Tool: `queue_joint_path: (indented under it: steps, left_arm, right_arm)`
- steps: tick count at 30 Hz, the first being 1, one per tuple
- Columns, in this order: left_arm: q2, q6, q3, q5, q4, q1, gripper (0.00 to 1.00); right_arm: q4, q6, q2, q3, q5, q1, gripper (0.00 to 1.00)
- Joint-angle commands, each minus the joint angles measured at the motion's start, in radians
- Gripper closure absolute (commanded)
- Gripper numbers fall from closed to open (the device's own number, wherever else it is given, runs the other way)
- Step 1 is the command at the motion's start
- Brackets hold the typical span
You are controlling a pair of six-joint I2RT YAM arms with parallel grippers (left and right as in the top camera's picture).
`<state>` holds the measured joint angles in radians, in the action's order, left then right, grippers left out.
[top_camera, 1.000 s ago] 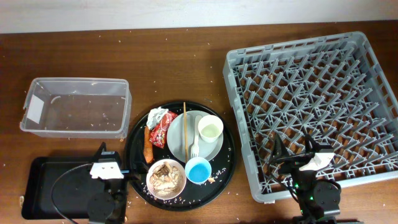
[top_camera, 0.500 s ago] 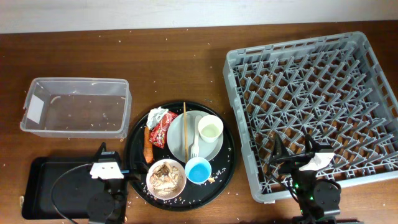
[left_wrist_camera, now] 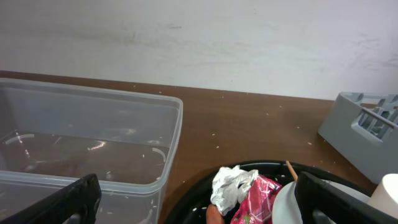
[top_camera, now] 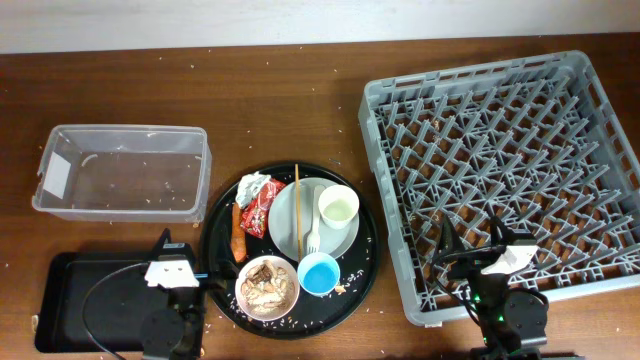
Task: Sort waste into correct bins and load items into the dishwasher rack
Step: 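Grasp the white cup with the left gripper and lift it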
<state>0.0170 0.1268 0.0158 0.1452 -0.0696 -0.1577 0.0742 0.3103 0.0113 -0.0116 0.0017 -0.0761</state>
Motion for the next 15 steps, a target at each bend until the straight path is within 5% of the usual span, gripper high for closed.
queue_joint_path:
  steps: [1,5,9,11,15]
  left_arm:
    - [0.004,-0.012,-0.007,-0.011,0.002,-0.006,0.01]
    - [0.004,-0.012,-0.007,0.006,0.05,-0.006,0.01]
    - [0.004,-0.012,-0.006,-0.23,0.085,-0.006,0.01]
    - [0.005,0.003,0.087,-0.408,0.11,-0.006,0.01]
    - [0.134,0.006,0.497,-0.351,-0.309,-0.006,0.01]
  right_arm:
    - [0.005,-0.002,-0.006,0.006,0.006,0.005,0.01]
    - [0.0,0.003,-0.003,0.006,-0.076,0.004,0.01]
    - [-0.173,0.241,0.003,-0.034,-0.246,0.005,0.02]
    - [0.024,0.241,0.017,-0.246,-0.342,0.005,0.02]
    - [0.542,0.029,0.257,-0.777,-0.292,0.005,0.01]
